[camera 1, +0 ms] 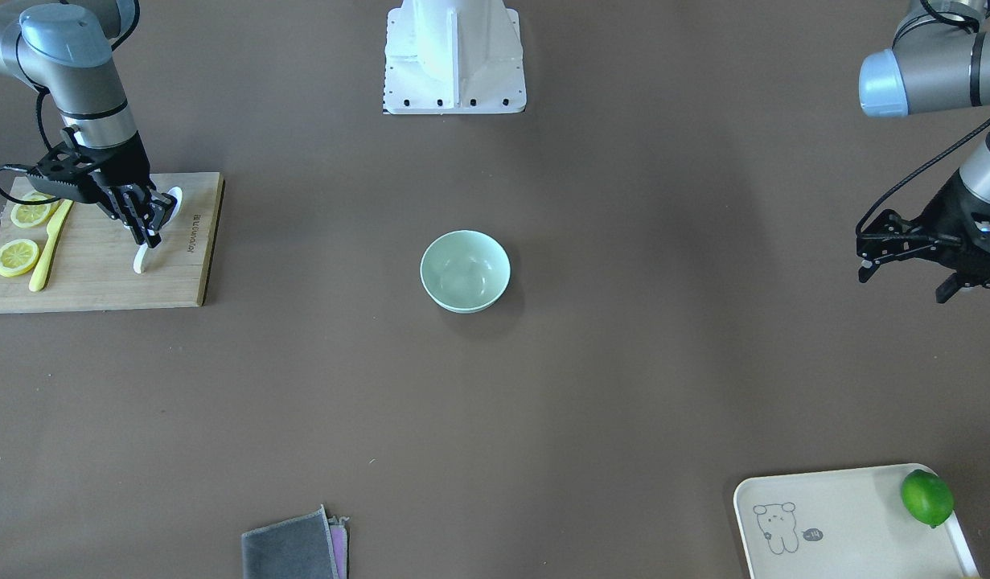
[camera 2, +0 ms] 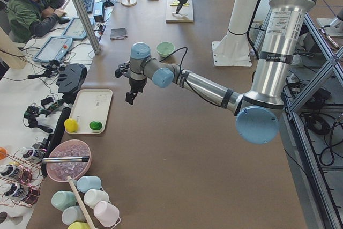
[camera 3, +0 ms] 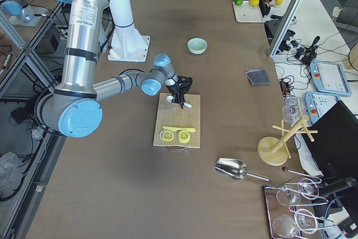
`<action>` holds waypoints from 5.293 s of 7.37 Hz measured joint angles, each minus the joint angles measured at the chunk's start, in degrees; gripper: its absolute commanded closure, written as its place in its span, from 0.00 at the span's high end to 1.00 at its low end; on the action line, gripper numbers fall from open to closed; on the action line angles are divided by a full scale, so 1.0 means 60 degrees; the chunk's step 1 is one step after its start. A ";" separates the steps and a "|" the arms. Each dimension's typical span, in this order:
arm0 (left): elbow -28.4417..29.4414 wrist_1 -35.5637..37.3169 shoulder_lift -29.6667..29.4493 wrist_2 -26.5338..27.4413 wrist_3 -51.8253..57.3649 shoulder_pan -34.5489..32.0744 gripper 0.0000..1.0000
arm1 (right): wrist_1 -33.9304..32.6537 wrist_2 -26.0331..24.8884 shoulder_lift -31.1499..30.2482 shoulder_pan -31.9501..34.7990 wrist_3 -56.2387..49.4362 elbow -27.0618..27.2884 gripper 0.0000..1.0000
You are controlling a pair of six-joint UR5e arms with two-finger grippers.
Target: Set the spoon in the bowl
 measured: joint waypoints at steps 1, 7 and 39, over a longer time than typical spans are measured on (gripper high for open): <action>0.0008 -0.0001 0.0000 -0.0001 -0.0015 0.0004 0.99 | -0.0180 0.0041 0.0075 0.0011 -0.0007 0.0226 0.00; 0.0010 -0.0262 -0.0011 -0.0015 -0.0453 0.0037 0.99 | -0.6354 -0.0025 0.5384 -0.0684 0.2682 0.0456 0.00; -0.0661 0.3484 0.3222 -0.2258 0.4980 -0.4357 0.99 | -0.7451 0.7491 -0.0411 1.0396 -1.6809 -0.0941 1.00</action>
